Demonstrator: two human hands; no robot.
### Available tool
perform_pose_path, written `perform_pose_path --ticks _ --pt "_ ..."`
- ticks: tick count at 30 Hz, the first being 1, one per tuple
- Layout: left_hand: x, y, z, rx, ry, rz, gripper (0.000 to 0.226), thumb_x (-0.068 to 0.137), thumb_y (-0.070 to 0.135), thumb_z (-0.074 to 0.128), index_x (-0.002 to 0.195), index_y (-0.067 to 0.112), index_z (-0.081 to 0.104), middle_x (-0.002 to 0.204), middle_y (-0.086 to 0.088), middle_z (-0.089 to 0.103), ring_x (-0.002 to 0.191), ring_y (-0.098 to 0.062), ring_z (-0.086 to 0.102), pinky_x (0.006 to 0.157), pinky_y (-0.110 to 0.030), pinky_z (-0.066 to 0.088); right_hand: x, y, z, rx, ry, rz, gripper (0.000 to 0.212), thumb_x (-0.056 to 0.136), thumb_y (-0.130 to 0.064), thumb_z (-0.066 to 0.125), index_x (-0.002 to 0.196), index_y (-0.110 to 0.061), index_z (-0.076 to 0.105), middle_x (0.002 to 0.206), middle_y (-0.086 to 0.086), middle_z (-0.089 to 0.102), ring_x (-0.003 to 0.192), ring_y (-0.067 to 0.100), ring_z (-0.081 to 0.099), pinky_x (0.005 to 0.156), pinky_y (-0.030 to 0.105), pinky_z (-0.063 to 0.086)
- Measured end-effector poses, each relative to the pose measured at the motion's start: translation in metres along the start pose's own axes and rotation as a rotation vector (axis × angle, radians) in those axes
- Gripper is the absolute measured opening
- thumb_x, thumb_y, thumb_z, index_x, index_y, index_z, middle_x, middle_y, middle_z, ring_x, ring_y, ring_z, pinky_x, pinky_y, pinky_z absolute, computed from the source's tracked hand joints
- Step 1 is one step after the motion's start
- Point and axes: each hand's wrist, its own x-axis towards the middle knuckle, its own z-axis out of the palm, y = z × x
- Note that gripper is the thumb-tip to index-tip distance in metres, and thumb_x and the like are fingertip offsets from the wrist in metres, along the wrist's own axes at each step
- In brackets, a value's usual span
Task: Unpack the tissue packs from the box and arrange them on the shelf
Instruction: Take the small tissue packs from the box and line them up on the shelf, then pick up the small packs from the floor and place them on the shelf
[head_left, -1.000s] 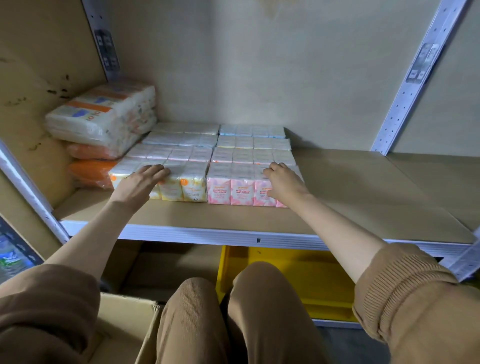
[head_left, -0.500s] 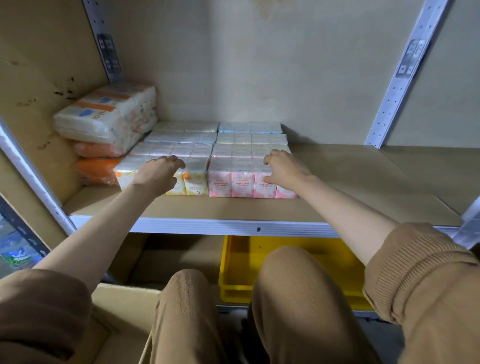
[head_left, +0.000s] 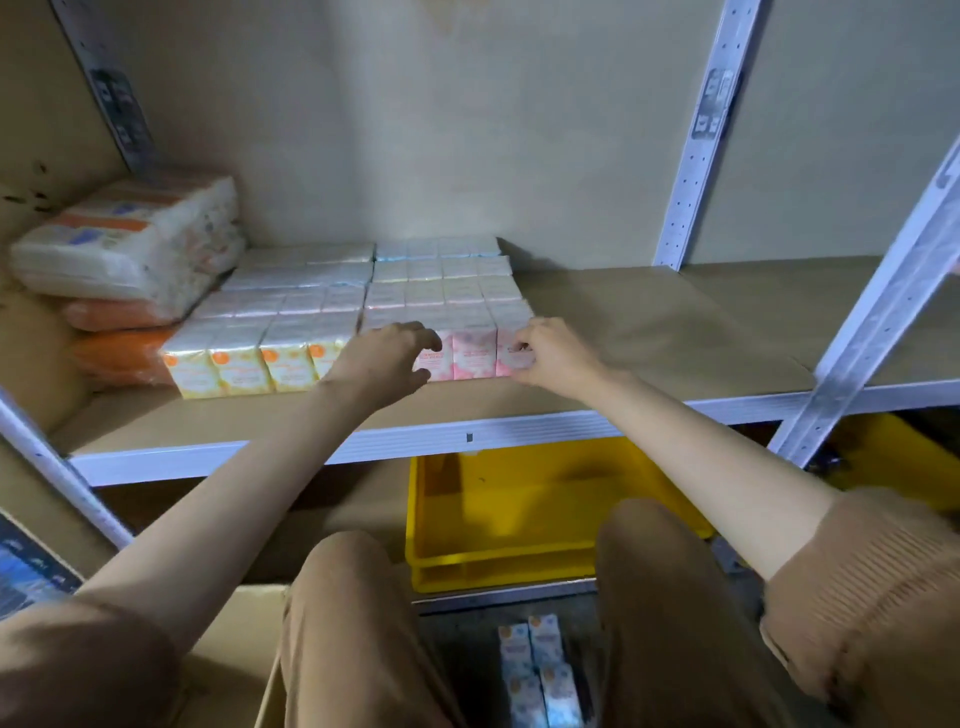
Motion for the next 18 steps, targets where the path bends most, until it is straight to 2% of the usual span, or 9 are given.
perform_pose_path --ticks 2,9,14,18 --pt "-0.001 0.022 0.005 -0.069 -0.009 0.023 0.037 0.092 0.021 0.053 0.129 0.020 0.052 0.138 0.003 0.052 0.123 -0.024 0.052 0.096 -0.038 0.046 -0.018 0.009 0.005 0.029 -0.014 0.006 0.034 0.086 -0.013 0.060 0.119 -0.003 0.060 0.128 0.013 0.054 0.117 0.027 0.051 0.084 0.026 0.041" --pt "-0.018 0.100 0.059 -0.252 -0.151 0.090 0.039 0.091 0.019 0.054 0.129 0.017 0.052 0.138 -0.002 0.053 0.124 -0.023 0.051 0.099 -0.034 0.043 -0.081 0.050 0.049 0.042 -0.145 0.124 0.044 0.086 -0.028 0.063 0.127 -0.013 0.055 0.131 0.007 0.054 0.123 0.024 0.050 0.096 0.033 0.042" --pt "-0.033 0.137 0.122 -0.250 -0.349 0.035 0.037 0.091 0.022 0.053 0.128 0.020 0.052 0.134 -0.005 0.056 0.119 -0.028 0.055 0.094 -0.040 0.051 -0.109 0.078 0.092 0.050 -0.291 0.188 0.047 0.089 -0.028 0.061 0.132 -0.012 0.051 0.141 0.008 0.047 0.127 0.025 0.048 0.096 0.034 0.044" --pt "-0.037 0.146 0.174 -0.232 -0.500 -0.060 0.037 0.093 0.019 0.052 0.130 0.020 0.051 0.133 -0.010 0.055 0.119 -0.031 0.055 0.093 -0.040 0.049 -0.118 0.097 0.134 0.076 -0.409 0.248 0.049 0.090 -0.025 0.060 0.136 -0.011 0.048 0.151 0.010 0.036 0.135 0.025 0.041 0.102 0.035 0.042"
